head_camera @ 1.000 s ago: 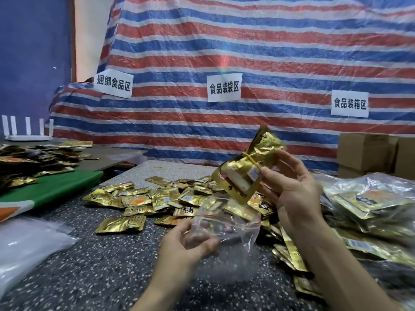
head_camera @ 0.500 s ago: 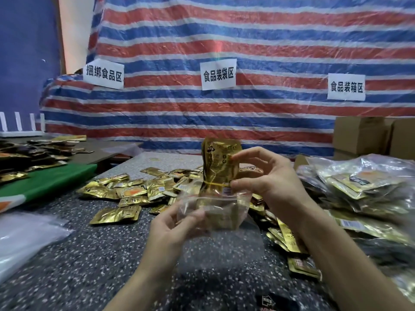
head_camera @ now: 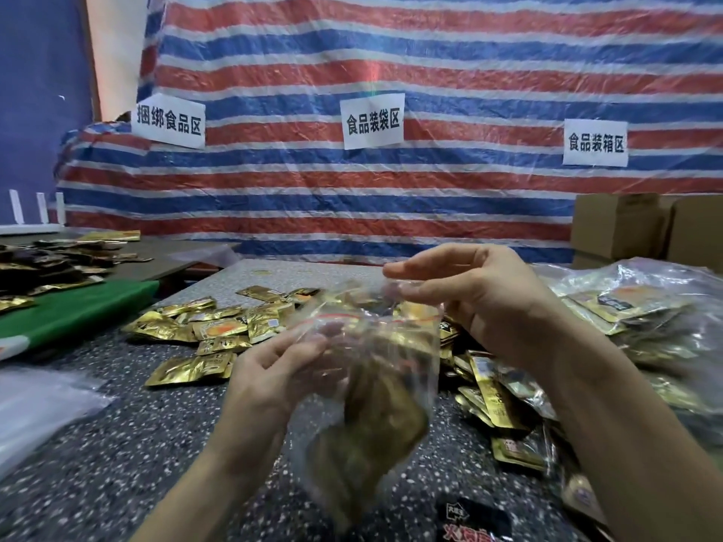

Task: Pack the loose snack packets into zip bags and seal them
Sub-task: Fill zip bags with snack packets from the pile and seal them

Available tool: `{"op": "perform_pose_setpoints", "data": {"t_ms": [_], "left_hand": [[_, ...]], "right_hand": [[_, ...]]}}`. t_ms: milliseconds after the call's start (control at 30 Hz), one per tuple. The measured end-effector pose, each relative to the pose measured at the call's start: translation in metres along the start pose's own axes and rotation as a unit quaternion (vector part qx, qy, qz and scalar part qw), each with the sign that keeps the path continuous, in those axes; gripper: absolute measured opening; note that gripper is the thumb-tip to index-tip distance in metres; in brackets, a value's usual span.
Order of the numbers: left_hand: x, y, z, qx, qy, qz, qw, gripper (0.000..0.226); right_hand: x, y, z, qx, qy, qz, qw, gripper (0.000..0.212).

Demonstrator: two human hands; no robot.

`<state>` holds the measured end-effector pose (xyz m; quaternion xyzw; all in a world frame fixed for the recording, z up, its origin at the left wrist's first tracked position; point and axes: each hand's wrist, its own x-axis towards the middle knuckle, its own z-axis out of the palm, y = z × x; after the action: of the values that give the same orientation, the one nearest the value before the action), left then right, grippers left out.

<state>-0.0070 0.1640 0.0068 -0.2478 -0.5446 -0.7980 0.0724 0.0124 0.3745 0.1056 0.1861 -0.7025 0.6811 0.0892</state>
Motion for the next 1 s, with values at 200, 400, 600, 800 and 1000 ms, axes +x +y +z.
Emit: {"op": "perform_pose_setpoints", "data": {"t_ms": [200,400,600,800,1000], "left_hand": [[-0.001,0.001,0.004,0.027,0.03,0.042,0.998,0.026],[-0.002,-0.002,0.005,0.084,0.118,0.083,0.986,0.04],[-0.003,-0.004,0.001,0.109,0.144,0.087,0.98,0.056],[-0.001,-0.009,-0.004,0.114,0.168,0.064,0.977,0.055],[-0.002,-0.008,0.002,0.092,0.148,0.067,0.982,0.051]], "right_hand": [[0.0,0.002,0.007,-0.04,0.065,-0.055,0.996,0.025],[0.007,0.015,0.007,0.008,0.087,-0.091,0.992,0.027],[0.026,0.056,0.0,-0.139,0.202,-0.094,0.965,0.019],[0.049,0.152,-0.025,-0.583,0.154,0.096,0.792,0.03],[0.08,0.184,-0.045,-0.662,0.074,0.188,0.721,0.07]]}}
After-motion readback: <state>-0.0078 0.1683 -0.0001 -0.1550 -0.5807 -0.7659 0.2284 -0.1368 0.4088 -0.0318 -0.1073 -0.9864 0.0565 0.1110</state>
